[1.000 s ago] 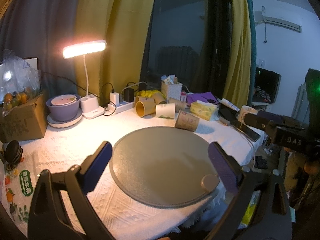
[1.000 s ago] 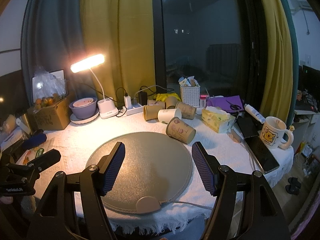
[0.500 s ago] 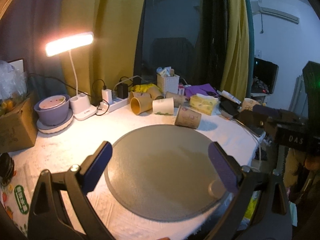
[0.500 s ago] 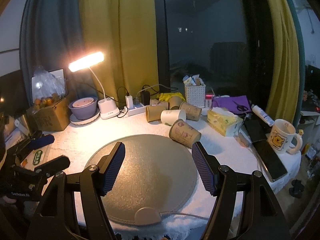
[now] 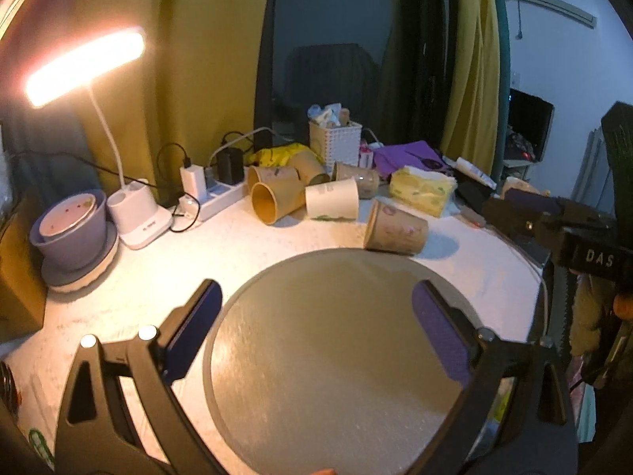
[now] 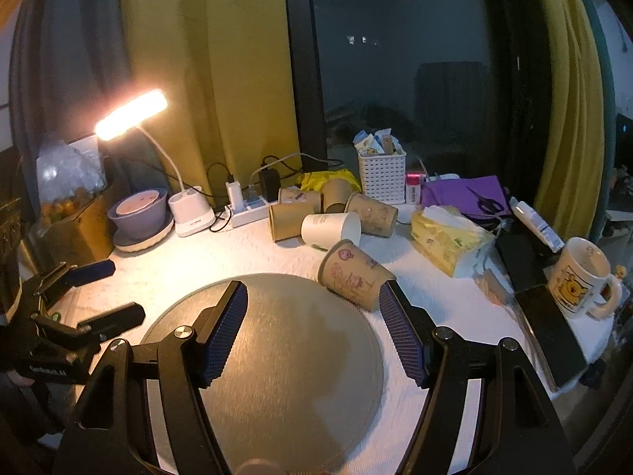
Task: Flip cup upright
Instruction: 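Move the right tool toward the tipped-over plain brown paper cup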
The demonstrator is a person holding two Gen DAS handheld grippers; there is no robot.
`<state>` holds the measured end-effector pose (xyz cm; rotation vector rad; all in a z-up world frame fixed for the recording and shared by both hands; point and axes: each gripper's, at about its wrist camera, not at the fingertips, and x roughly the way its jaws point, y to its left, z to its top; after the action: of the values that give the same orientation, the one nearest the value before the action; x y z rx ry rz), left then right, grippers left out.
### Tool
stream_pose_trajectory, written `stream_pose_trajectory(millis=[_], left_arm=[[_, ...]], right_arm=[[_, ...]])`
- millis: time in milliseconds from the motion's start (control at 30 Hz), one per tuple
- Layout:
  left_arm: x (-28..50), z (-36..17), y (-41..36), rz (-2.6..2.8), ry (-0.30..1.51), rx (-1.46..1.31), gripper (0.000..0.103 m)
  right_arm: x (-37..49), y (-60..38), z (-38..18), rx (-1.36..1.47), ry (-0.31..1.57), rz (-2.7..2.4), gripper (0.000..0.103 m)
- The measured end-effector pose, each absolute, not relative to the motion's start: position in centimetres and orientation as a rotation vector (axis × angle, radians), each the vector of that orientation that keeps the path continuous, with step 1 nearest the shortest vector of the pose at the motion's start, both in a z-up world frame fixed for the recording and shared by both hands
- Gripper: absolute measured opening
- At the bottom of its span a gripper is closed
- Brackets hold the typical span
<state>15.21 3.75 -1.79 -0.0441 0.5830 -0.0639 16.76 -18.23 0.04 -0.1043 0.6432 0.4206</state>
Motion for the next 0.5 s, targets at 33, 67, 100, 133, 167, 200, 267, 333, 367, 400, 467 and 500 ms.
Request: stream_pose_trajectory(millis=[33, 67, 100, 133, 167, 200, 267, 333, 367, 400, 467, 500], left_arm=[[15.9, -1.9, 3.9, -0.065, 0.588, -0.038, 0.098], [16.6, -1.9, 4.0, -0.066, 0.594, -0.033, 0.098], [17.5, -2.0, 4.3, -0.066, 0.601, -0.028, 0.098], [18.2, -2.1, 4.5, -0.068, 0.609, -0.024, 0.098], [19.2, -2.3, 4.8, -0.07, 0.621, -0.024, 0.098], [19.9, -2.4, 5.0, -0.071, 0.628, -0.022, 0.098], [21.5, -2.6, 5.4, -0.07, 0.637, -0.016, 0.098], [22.9, -2.7, 5.7, -0.07, 0.641, -0.007, 0.098], [23.9, -2.7, 5.9, -0.07, 0.644, -0.004, 0.098], [24.6, -2.8, 6.0, -0.072, 0.647, -0.004, 0.098], [26.4, -2.7, 6.3, -0.077, 0.649, -0.009, 0.098], [27.1, -2.7, 6.4, -0.078, 0.647, -0.006, 0.098]], right_arm=[[17.3, -18.1, -0.1, -0.102, 0.645, 0.422, 0.072], [18.2, -17.9, -0.3, -0.101, 0.649, 0.423, 0.072], [18.9, -17.7, -0.5, -0.101, 0.653, 0.425, 0.072], [19.5, -17.6, -0.7, -0.102, 0.657, 0.426, 0.072], [20.2, -17.4, -0.9, -0.102, 0.662, 0.427, 0.072], [20.9, -17.3, -1.2, -0.103, 0.668, 0.428, 0.072], [22.4, -16.9, -1.8, -0.107, 0.684, 0.425, 0.072], [23.9, -16.7, -2.3, -0.106, 0.703, 0.422, 0.072], [24.8, -16.6, -2.6, -0.101, 0.717, 0.417, 0.072], [25.8, -16.4, -2.9, -0.091, 0.733, 0.41, 0.072], [27.7, -15.9, -3.2, -0.079, 0.744, 0.411, 0.072], [28.2, -15.8, -3.3, -0.081, 0.743, 0.409, 0.072]])
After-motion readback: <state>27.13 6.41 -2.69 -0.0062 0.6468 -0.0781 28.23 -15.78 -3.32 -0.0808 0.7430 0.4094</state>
